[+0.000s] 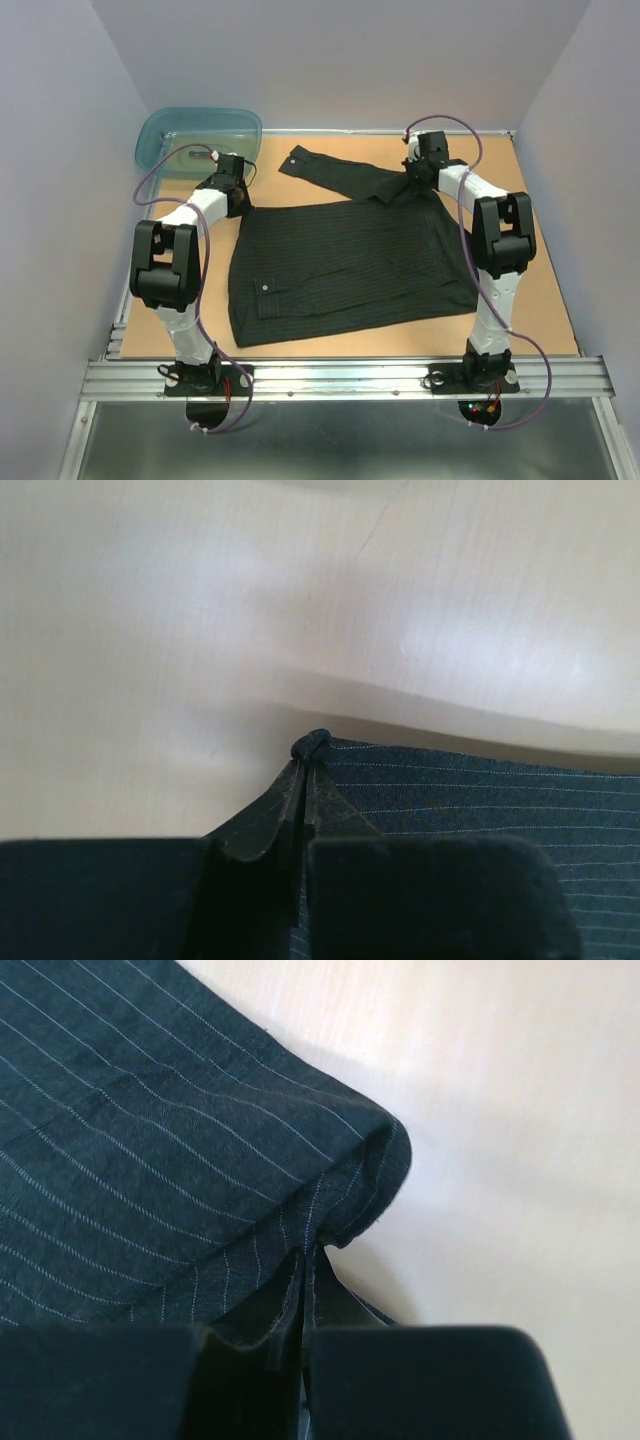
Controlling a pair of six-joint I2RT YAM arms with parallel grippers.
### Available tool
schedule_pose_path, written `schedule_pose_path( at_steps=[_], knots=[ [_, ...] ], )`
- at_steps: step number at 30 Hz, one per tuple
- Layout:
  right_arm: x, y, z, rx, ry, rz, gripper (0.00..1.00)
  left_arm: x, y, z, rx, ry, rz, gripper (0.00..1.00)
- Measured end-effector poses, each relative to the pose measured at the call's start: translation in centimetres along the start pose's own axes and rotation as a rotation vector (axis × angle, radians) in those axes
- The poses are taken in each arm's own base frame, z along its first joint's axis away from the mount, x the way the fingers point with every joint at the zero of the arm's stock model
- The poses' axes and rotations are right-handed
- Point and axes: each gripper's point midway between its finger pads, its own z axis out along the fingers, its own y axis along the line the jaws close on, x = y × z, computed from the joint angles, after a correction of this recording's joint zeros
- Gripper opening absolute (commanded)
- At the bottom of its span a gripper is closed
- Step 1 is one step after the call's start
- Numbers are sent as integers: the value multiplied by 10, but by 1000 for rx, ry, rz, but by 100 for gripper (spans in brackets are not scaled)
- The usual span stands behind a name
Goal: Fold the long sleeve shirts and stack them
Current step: Fold the shirt
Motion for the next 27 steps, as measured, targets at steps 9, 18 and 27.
schedule_pose_path(
  at_steps=[9,18,27],
  knots=[
    [-15,-3,-42,14,-66,94,1,-10,3,-32,18,-65,-30,10],
    [16,3,-60,30,-41,211,1,29,13,-26,-6,15,-49,13],
    [41,2,-74,76,-22,331,1,24,10,-47,16,-24,-54,15]
  ],
)
